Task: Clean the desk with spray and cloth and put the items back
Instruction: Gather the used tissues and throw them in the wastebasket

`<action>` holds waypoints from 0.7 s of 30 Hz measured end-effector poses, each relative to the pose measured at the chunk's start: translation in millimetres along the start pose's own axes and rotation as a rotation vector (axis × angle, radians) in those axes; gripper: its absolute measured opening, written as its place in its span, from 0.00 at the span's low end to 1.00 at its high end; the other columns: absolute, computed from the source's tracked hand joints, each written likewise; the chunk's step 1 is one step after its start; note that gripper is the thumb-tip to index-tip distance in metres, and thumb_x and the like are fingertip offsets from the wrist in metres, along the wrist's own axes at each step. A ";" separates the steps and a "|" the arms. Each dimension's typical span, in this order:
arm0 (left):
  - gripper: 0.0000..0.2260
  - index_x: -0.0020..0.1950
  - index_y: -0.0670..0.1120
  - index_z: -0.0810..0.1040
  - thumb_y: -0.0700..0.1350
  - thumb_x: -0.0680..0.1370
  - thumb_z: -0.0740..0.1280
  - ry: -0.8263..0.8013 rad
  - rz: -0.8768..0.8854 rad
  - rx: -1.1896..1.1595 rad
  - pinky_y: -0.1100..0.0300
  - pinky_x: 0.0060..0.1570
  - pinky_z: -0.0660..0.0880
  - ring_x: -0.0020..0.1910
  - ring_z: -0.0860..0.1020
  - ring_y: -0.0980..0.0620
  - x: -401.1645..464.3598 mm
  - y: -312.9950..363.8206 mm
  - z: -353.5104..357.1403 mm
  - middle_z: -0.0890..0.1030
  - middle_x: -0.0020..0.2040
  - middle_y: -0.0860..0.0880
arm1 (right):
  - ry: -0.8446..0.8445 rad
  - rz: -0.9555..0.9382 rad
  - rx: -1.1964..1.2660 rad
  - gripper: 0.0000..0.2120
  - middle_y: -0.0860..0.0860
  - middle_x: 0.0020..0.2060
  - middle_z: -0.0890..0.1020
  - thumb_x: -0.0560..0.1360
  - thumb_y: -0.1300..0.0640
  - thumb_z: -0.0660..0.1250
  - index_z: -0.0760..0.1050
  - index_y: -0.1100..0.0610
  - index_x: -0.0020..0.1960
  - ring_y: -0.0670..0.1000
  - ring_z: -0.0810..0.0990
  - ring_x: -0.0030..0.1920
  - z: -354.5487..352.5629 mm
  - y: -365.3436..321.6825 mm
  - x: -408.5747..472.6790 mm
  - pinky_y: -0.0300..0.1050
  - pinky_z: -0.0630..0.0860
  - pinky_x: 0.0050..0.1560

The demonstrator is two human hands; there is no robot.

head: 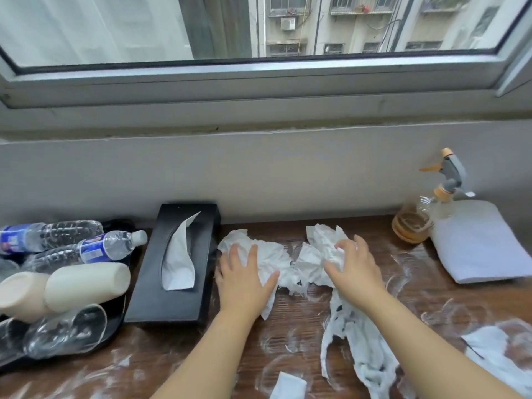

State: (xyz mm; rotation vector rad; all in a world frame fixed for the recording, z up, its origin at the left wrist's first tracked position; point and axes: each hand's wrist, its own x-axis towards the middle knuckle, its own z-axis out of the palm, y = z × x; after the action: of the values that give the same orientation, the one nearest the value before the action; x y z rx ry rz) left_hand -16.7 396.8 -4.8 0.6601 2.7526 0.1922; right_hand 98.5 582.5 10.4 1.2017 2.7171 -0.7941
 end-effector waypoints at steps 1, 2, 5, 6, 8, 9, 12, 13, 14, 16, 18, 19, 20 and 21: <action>0.37 0.80 0.56 0.51 0.71 0.75 0.55 -0.005 0.008 -0.016 0.44 0.76 0.51 0.79 0.50 0.40 1.9 -0.9 4.8 0.50 0.81 0.43 | 0.028 -0.006 0.017 0.26 0.53 0.72 0.60 0.73 0.37 0.63 0.65 0.50 0.65 0.56 0.63 0.70 3.7 -1.4 2.3 0.55 0.65 0.67; 0.39 0.80 0.57 0.50 0.72 0.74 0.56 0.001 0.019 -0.018 0.44 0.77 0.48 0.80 0.49 0.41 4.2 -1.5 8.9 0.49 0.81 0.44 | 0.062 -0.009 0.017 0.28 0.51 0.68 0.65 0.72 0.35 0.63 0.65 0.51 0.64 0.55 0.67 0.67 6.5 -3.1 4.3 0.53 0.68 0.64; 0.37 0.79 0.57 0.55 0.70 0.74 0.59 0.057 0.061 -0.069 0.47 0.76 0.55 0.78 0.55 0.43 10.4 -2.1 15.1 0.56 0.79 0.45 | 0.107 -0.008 -0.018 0.25 0.50 0.61 0.71 0.73 0.42 0.69 0.66 0.54 0.62 0.52 0.69 0.61 14.7 -9.2 8.5 0.45 0.70 0.56; 0.34 0.78 0.56 0.58 0.67 0.75 0.61 0.080 0.082 -0.100 0.49 0.75 0.60 0.76 0.58 0.44 11.7 -1.2 15.8 0.60 0.77 0.46 | 0.103 -0.003 -0.008 0.22 0.50 0.61 0.71 0.74 0.47 0.70 0.66 0.54 0.62 0.52 0.69 0.61 17.8 -10.5 8.8 0.44 0.70 0.54; 0.28 0.76 0.55 0.63 0.59 0.77 0.64 0.094 0.157 -0.135 0.53 0.68 0.68 0.71 0.64 0.47 13.5 1.8 15.7 0.67 0.72 0.48 | 0.097 0.011 0.092 0.21 0.50 0.60 0.72 0.74 0.54 0.71 0.65 0.53 0.62 0.51 0.71 0.59 24.2 -11.7 7.7 0.43 0.69 0.49; 0.26 0.75 0.54 0.65 0.55 0.78 0.65 0.084 0.205 -0.149 0.55 0.66 0.69 0.69 0.66 0.48 13.7 4.0 15.2 0.69 0.70 0.50 | 0.097 0.018 0.169 0.22 0.50 0.59 0.73 0.73 0.55 0.71 0.64 0.52 0.62 0.51 0.72 0.58 26.1 -12.1 6.6 0.44 0.69 0.47; 0.22 0.71 0.52 0.70 0.47 0.78 0.68 0.068 0.276 -0.289 0.59 0.63 0.69 0.68 0.70 0.51 12.5 8.9 11.3 0.73 0.67 0.52 | 0.103 -0.006 0.356 0.26 0.48 0.55 0.75 0.72 0.56 0.70 0.62 0.49 0.66 0.49 0.75 0.51 24.0 -18.9 3.7 0.44 0.69 0.41; 0.21 0.70 0.52 0.72 0.46 0.78 0.68 0.072 0.271 -0.354 0.60 0.62 0.69 0.67 0.71 0.52 11.5 10.0 7.5 0.73 0.66 0.53 | 0.107 -0.039 0.412 0.26 0.47 0.53 0.75 0.72 0.57 0.70 0.63 0.48 0.66 0.48 0.76 0.50 20.3 -24.0 2.2 0.42 0.70 0.40; 0.20 0.69 0.52 0.73 0.45 0.77 0.68 0.080 0.262 -0.412 0.60 0.60 0.70 0.65 0.72 0.52 10.1 10.6 1.9 0.74 0.65 0.53 | 0.115 -0.079 0.464 0.24 0.45 0.51 0.76 0.72 0.57 0.70 0.65 0.47 0.64 0.47 0.76 0.49 15.1 -30.4 -0.3 0.40 0.70 0.39; 0.19 0.67 0.52 0.75 0.43 0.76 0.69 0.125 0.260 -0.514 0.65 0.52 0.70 0.60 0.74 0.53 4.1 11.4 -12.6 0.75 0.62 0.54 | 0.128 -0.165 0.528 0.18 0.42 0.49 0.76 0.72 0.57 0.70 0.68 0.44 0.58 0.43 0.76 0.48 2.8 -44.3 -7.8 0.37 0.70 0.39; 0.17 0.64 0.52 0.77 0.42 0.75 0.69 0.208 0.272 -0.601 0.71 0.47 0.68 0.56 0.75 0.56 -6.3 10.1 -30.3 0.77 0.58 0.54 | 0.127 -0.234 0.573 0.18 0.40 0.49 0.76 0.73 0.55 0.71 0.68 0.42 0.57 0.41 0.76 0.49 -9.8 -57.2 -19.2 0.36 0.71 0.42; 0.17 0.63 0.52 0.77 0.41 0.75 0.69 0.245 0.279 -0.643 0.72 0.47 0.69 0.55 0.75 0.57 -14.0 8.8 -39.5 0.77 0.58 0.55 | 0.121 -0.251 0.596 0.18 0.41 0.50 0.76 0.73 0.54 0.71 0.68 0.42 0.57 0.41 0.76 0.50 -14.6 -61.9 -26.2 0.37 0.72 0.43; 0.16 0.62 0.52 0.77 0.41 0.75 0.70 0.269 0.283 -0.690 0.72 0.49 0.70 0.54 0.75 0.58 -22.2 6.6 -47.2 0.77 0.57 0.55 | 0.115 -0.254 0.613 0.19 0.41 0.51 0.77 0.73 0.54 0.72 0.69 0.42 0.58 0.41 0.76 0.50 -18.7 -65.5 -33.3 0.38 0.73 0.44; 0.16 0.62 0.52 0.77 0.41 0.75 0.70 0.274 0.276 -0.746 0.70 0.51 0.71 0.54 0.76 0.59 -32.9 3.9 -53.6 0.78 0.57 0.55 | 0.106 -0.249 0.634 0.19 0.41 0.51 0.77 0.72 0.53 0.72 0.69 0.43 0.59 0.41 0.76 0.50 -22.2 -67.4 -43.1 0.39 0.74 0.45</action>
State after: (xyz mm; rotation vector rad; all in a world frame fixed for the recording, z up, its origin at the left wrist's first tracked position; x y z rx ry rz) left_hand -4.4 381.9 55.2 0.8181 2.5065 1.3700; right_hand 83.9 526.3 69.7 1.0004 2.8228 -1.7683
